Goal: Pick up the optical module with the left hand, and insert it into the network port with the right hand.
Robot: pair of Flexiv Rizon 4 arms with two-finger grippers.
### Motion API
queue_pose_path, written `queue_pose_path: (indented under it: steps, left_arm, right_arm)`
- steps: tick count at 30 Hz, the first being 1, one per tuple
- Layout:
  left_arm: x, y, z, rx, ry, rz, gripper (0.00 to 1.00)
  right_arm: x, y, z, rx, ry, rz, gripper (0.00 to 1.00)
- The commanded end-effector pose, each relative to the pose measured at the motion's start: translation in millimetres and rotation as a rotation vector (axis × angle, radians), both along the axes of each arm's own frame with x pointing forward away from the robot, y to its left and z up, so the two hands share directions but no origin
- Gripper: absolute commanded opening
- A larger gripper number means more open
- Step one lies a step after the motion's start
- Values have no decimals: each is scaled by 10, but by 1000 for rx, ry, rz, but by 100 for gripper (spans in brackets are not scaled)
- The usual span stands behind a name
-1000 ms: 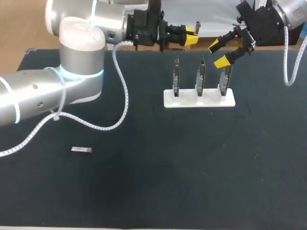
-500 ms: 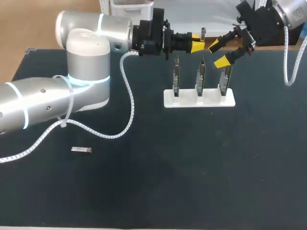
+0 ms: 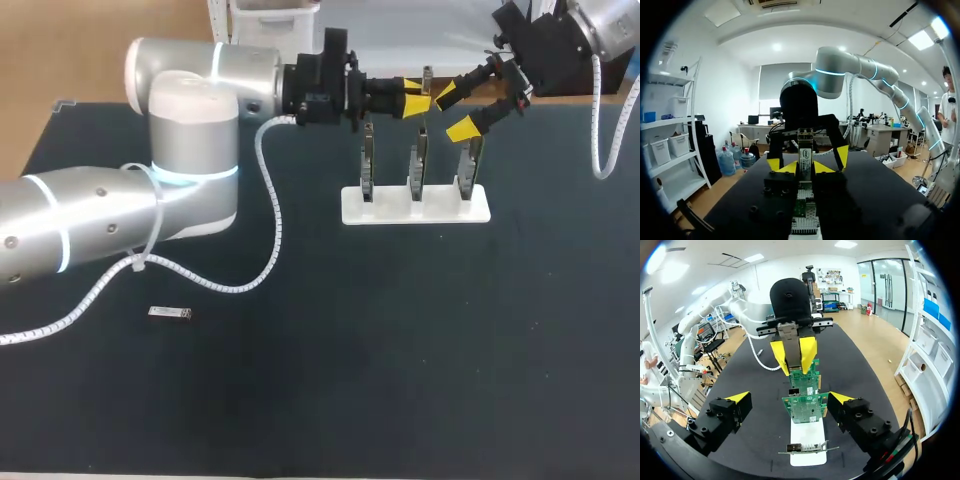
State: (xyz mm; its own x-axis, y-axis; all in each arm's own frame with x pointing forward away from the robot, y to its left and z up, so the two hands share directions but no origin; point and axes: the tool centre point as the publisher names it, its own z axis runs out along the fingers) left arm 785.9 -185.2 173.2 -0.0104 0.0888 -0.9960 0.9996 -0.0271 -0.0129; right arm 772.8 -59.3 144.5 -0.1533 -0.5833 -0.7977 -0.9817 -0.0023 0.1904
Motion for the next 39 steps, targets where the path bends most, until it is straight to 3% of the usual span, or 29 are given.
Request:
queue_pose_path:
  steps: [1, 39]
  left_arm:
    - [-52, -36, -21, 1, 7, 28, 0]
    - [-146, 29, -120, -3, 20, 5, 0]
  right_arm:
    - [-22, -1, 2, 0, -4, -3, 100]
    - [-22, -1, 2, 0, -4, -3, 100]
